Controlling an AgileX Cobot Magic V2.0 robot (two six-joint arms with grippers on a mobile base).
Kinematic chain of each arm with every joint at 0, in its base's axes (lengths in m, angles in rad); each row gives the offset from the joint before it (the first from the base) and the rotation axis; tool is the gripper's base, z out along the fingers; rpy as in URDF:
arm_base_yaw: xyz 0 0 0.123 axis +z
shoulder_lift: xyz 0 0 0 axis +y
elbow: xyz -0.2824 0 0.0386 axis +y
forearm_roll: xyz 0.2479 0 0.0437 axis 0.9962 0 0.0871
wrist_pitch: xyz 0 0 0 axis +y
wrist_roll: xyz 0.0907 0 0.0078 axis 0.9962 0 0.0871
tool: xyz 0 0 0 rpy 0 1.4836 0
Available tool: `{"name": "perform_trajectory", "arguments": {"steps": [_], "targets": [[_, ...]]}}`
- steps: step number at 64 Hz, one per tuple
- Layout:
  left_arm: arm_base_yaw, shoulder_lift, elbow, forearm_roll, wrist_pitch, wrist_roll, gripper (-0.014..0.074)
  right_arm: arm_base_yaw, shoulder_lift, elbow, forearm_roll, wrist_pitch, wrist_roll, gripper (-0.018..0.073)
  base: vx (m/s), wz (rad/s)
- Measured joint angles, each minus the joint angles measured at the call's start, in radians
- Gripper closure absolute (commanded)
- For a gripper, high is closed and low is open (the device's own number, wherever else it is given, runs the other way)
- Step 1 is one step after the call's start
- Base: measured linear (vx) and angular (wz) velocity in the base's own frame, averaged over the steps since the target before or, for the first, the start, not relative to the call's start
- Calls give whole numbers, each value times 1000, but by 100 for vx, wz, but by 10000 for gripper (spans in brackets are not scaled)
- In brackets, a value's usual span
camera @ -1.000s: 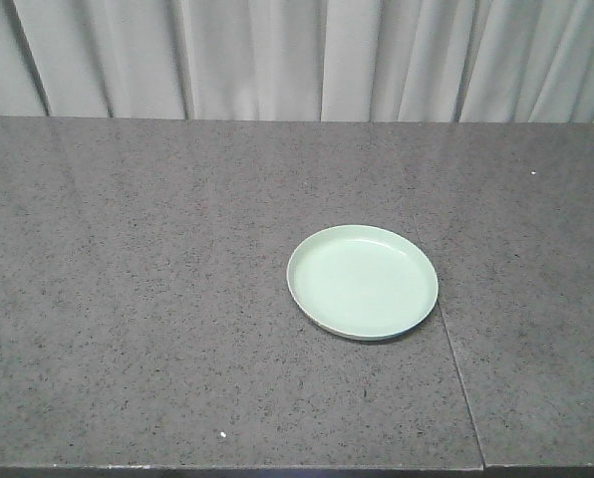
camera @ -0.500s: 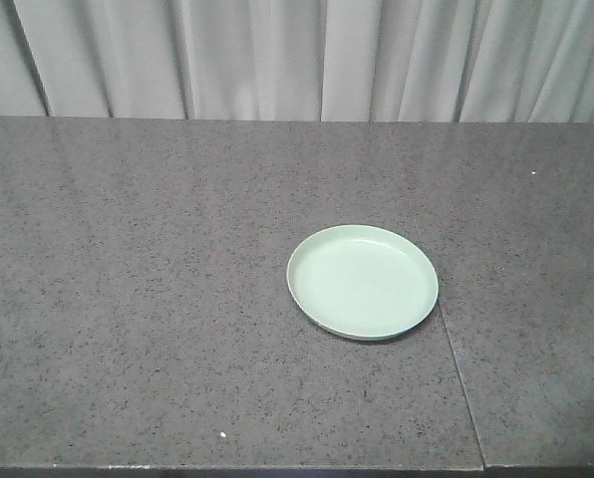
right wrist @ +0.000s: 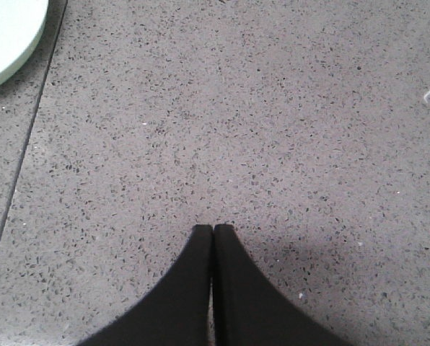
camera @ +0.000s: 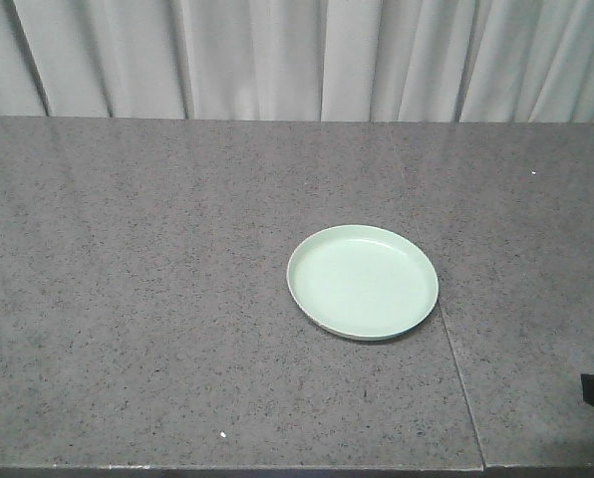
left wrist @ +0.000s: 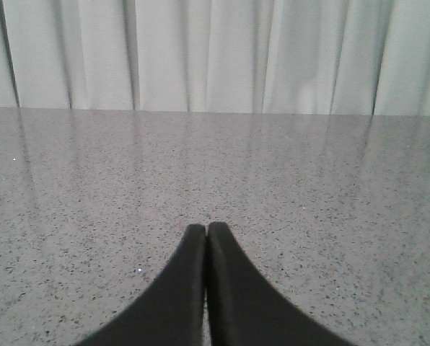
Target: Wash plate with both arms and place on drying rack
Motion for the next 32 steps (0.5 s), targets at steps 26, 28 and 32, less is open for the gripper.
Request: {"name": "perform_trajectory", "arguments": {"steps": [26,28,32], "targets": [[0,0,0,0,0,-1,602,0,0,0,-1,11,0,399,0,0],[0,0,0,0,0,-1,602,0,0,0,-1,13,0,375,0,0],[0,0,0,0,0,-1,602,0,0,0,-1,19,0,317,0,0]]}}
